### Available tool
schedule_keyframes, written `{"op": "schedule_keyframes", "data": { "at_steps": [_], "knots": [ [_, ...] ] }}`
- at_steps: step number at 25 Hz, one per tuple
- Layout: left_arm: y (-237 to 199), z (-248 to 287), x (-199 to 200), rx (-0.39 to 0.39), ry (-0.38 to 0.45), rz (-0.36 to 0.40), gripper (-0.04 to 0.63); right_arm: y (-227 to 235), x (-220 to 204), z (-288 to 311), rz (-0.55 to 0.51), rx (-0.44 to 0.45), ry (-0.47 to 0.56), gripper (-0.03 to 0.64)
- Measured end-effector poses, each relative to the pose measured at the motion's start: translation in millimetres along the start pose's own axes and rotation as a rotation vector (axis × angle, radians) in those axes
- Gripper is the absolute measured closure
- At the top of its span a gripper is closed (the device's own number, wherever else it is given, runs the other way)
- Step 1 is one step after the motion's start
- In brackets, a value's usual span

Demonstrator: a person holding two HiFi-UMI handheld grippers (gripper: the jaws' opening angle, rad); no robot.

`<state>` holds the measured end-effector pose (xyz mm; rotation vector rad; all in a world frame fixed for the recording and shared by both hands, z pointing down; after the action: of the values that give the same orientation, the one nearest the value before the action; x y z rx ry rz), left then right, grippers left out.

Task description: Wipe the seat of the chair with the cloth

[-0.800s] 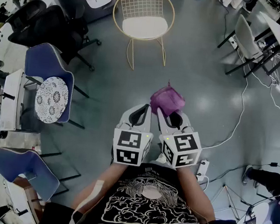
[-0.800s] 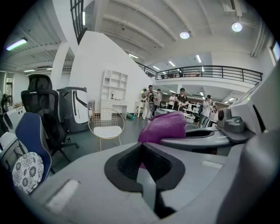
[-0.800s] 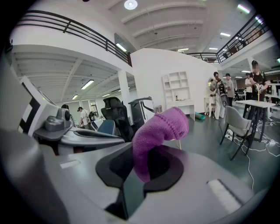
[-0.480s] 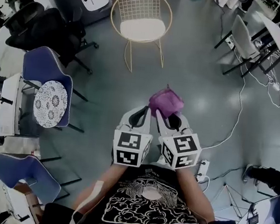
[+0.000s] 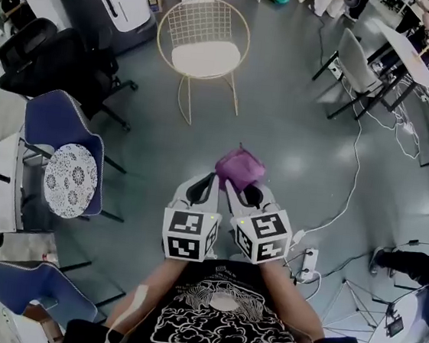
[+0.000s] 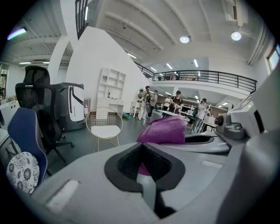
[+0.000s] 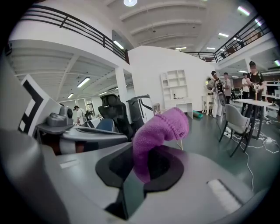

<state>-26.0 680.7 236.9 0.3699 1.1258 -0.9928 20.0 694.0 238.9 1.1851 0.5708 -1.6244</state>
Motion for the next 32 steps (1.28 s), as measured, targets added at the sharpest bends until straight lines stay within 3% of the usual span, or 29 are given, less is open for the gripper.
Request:
{"op": "schedule_keyframes", "data": {
  "at_steps": [9, 16, 32],
  "knots": [
    [-13.3, 16.1, 2.4, 0.002, -0.015, -0.010, 0.597, 8.3, -0.4, 18.5, 0.002, 0.011, -0.020, 0.557],
    [-33.9, 62.0, 18.6, 0.027, -0.025, 0.000, 0.597, 39.4, 18.2, 62.3, 0.007, 0.046, -0.013, 0.557],
    [-42.3, 199.1, 88.5, 0.158, -0.045, -0.042, 0.595, 160.3, 77.0, 141.0, 0.020, 0.226, -0.059, 0.557]
  ]
}}
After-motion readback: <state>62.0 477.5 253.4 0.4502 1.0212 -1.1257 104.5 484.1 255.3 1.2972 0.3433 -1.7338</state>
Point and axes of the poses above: the fingertips, and each gripper's own axes: z forward along the fingers, y to its right, x out of its top, the point moved 1 cm from there along -z, backward along the fingers, and after that the axes turned 1 degree about -x, right-handed, at the moved point
